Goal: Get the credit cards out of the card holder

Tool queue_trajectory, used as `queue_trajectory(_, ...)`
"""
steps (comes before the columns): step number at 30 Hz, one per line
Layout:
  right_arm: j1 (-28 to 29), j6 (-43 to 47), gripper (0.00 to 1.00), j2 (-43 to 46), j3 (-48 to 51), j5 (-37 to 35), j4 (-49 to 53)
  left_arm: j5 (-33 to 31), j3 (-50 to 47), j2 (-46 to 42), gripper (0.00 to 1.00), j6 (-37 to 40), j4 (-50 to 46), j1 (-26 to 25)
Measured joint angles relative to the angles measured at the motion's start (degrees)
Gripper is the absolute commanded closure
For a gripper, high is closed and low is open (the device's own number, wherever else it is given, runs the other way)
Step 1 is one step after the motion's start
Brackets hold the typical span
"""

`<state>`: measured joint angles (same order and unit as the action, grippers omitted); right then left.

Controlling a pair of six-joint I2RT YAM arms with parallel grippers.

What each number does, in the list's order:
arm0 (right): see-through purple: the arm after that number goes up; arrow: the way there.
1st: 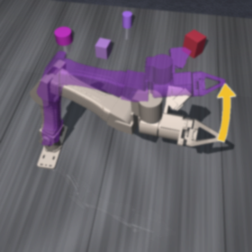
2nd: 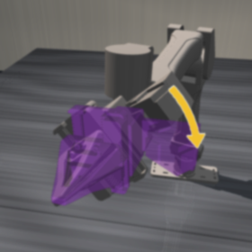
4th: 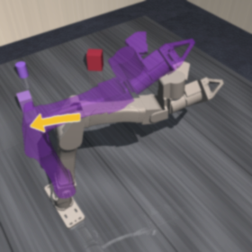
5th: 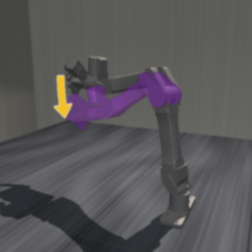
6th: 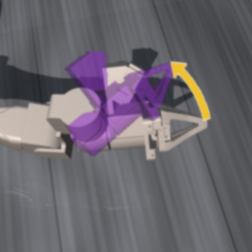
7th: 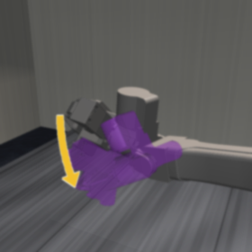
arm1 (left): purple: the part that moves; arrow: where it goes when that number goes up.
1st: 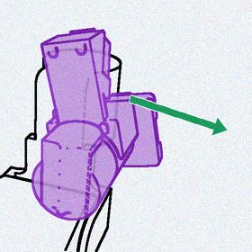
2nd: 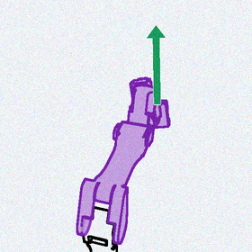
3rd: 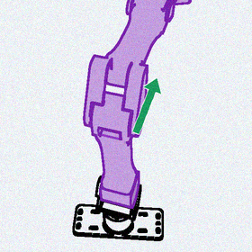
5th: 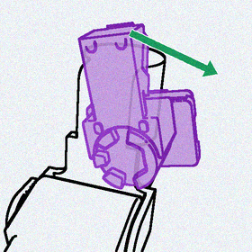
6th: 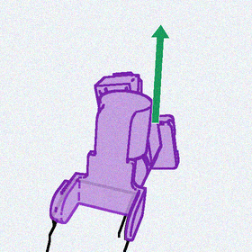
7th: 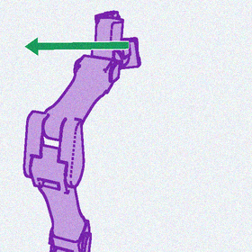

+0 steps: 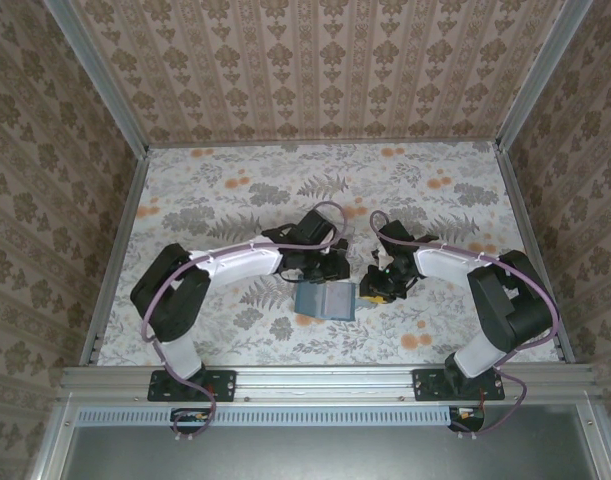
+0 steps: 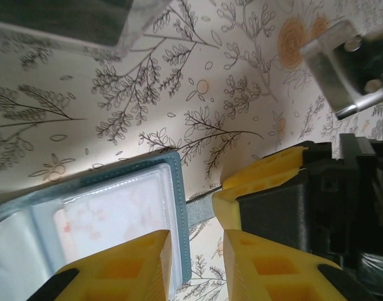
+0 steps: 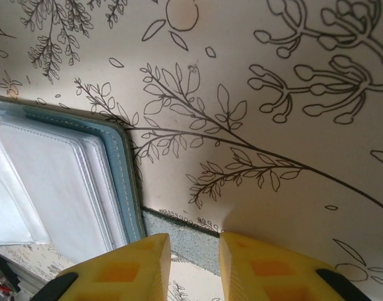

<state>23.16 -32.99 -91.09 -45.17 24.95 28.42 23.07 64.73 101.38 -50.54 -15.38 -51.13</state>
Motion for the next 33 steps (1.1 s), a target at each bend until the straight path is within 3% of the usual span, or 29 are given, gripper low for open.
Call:
queue_trajectory(21,0.0,0.0,0.72,0.0,0.3,0.0,-0.2,4.2,-2.0,5.9,0.63,-3.9,4.0,-2.6)
queue_trajectory(33,0.0,0.0,0.72,0.0,0.3,0.0,-0.2,-7.1,8.0,7.7,0.55,2.8,-16.9,-5.8)
